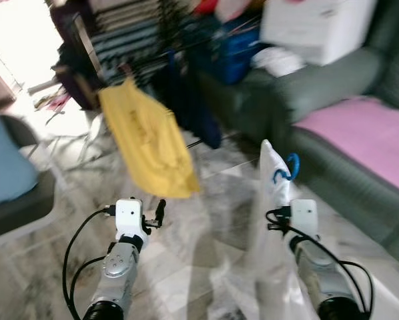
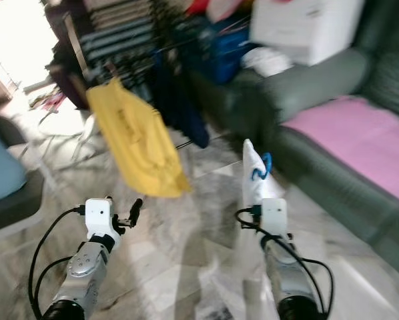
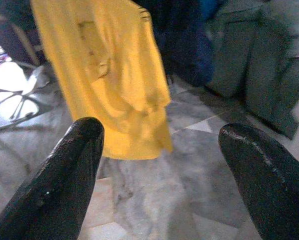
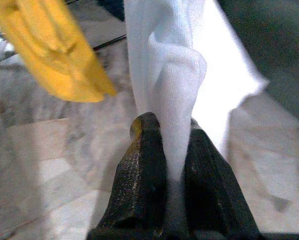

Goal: Hang hanger

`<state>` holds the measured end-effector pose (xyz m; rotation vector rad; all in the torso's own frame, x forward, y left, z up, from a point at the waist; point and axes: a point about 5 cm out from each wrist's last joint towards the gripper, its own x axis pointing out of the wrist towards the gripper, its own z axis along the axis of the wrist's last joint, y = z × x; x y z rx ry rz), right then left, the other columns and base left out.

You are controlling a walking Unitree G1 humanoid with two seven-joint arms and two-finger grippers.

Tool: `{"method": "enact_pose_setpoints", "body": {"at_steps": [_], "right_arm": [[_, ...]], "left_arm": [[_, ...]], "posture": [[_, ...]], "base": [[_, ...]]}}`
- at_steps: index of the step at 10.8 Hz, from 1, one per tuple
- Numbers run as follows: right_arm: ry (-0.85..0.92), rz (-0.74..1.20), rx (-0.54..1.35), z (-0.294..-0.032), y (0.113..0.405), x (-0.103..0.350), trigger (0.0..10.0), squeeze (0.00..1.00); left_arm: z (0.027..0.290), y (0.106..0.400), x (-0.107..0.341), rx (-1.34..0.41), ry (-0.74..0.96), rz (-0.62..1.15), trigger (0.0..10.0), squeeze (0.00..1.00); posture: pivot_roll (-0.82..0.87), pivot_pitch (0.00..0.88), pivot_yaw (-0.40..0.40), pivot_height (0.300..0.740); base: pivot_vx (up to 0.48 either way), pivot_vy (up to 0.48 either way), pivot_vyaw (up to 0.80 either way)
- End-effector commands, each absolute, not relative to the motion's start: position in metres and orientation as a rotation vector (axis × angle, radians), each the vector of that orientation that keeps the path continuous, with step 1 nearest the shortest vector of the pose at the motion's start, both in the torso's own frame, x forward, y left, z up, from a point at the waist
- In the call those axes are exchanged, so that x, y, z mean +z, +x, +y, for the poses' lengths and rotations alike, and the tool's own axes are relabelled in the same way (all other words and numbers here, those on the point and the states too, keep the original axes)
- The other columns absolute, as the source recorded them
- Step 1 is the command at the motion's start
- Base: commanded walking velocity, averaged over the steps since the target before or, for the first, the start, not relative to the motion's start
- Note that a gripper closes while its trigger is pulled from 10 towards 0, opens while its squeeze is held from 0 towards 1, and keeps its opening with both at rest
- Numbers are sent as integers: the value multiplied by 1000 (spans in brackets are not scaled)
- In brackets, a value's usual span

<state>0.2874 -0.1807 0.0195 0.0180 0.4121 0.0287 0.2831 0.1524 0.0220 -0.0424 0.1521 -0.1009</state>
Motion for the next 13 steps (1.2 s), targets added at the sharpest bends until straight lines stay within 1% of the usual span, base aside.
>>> {"method": "enact_pose_setpoints", "body": {"at_steps": [1,3,6,13], "right_arm": [[25,347,76,-169,298,34,10000,0],[23,343,83,-170,295,34,10000,0],[25,330,78,-170,296,36,10000,0],[26,336,66,-172,297,36,10000,0]], "left_arm": [[161,283,21,-86,-28,163,10000,0],[161,282,20,-87,-24,168,10000,0],[156,284,21,-103,-26,168,10000,0],[154,284,20,-117,-19,173,10000,0]], "posture": [[-183,0,178,740],[-186,0,182,740],[-193,0,188,740],[-193,0,187,740]], "base": [[435,0,0],[435,0,0],[454,0,694],[454,0,0]]}}
